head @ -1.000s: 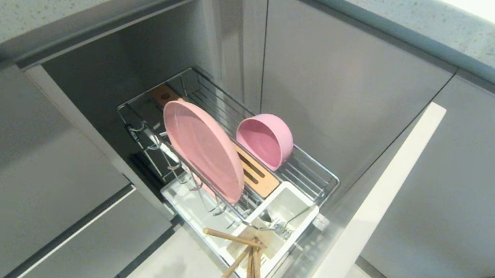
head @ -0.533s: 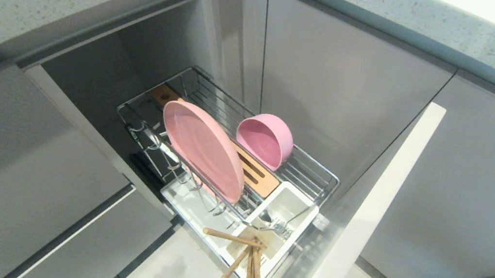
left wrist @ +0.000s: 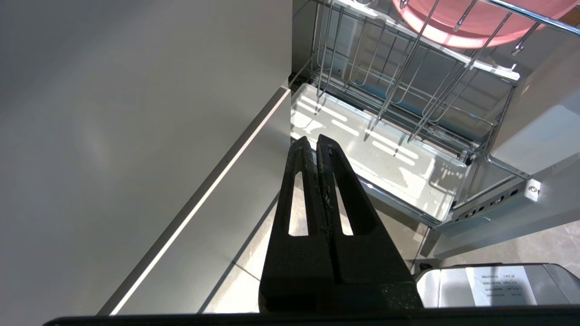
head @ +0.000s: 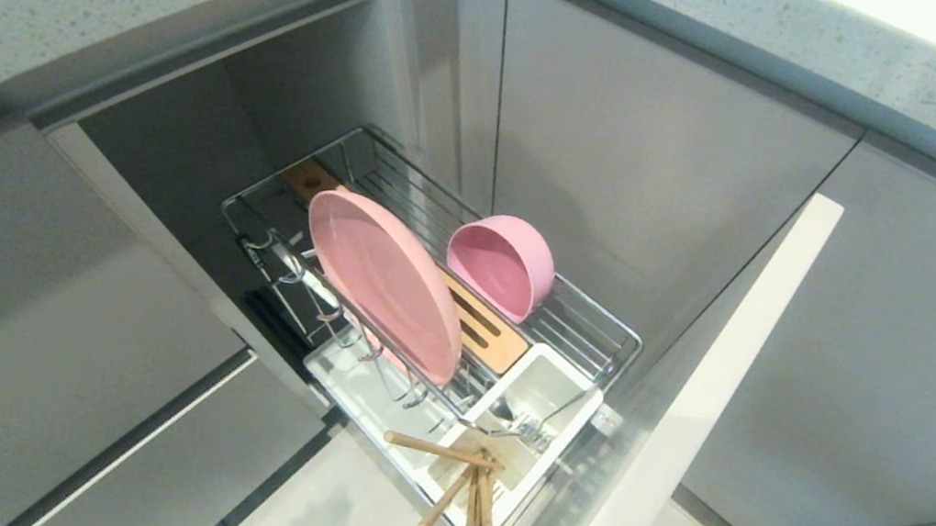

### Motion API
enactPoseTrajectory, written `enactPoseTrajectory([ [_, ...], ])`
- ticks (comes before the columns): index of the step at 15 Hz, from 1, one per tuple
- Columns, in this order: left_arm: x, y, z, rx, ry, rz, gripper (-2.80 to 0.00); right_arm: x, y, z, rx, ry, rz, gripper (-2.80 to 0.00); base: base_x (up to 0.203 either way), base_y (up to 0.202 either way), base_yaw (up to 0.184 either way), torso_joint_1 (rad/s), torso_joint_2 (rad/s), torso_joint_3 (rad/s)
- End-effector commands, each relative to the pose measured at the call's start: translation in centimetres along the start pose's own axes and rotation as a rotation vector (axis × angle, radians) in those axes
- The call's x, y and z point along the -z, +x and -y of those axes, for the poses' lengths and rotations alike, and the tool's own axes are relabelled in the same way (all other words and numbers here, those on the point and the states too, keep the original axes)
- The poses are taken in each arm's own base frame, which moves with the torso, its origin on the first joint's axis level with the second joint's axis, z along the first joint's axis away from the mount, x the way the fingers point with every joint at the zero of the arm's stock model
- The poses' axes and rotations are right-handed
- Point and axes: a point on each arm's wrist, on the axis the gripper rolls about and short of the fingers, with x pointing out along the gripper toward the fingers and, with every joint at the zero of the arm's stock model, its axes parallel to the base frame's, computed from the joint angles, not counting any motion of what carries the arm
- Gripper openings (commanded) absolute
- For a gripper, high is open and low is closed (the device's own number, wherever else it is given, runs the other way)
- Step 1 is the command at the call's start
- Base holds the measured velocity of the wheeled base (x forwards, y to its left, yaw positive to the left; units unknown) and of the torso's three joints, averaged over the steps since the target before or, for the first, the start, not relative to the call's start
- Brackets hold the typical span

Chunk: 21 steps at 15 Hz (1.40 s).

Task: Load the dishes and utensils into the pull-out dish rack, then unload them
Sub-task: Take the plate out of the cupboard

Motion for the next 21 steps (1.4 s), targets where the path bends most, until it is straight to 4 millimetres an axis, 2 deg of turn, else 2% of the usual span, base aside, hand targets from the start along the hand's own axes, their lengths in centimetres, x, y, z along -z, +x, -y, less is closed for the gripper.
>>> enactPoseTrajectory([
  [1, 0.72, 0.18, 0.02, 0.0, 0.0, -0.027, -2.8, 0.01, 0.0, 0.0, -0.001, 0.0, 0.0, -2.8, 0.0, 0.0, 0.0, 0.0, 0.0, 0.0],
  [21, 0.72, 0.18, 0.02, 0.0, 0.0, -0.027, -2.8, 0.04, 0.01, 0.0, -0.001, 0.0, -0.001, -2.8, 0.0, 0.0, 0.0, 0.0, 0.0, 0.0],
])
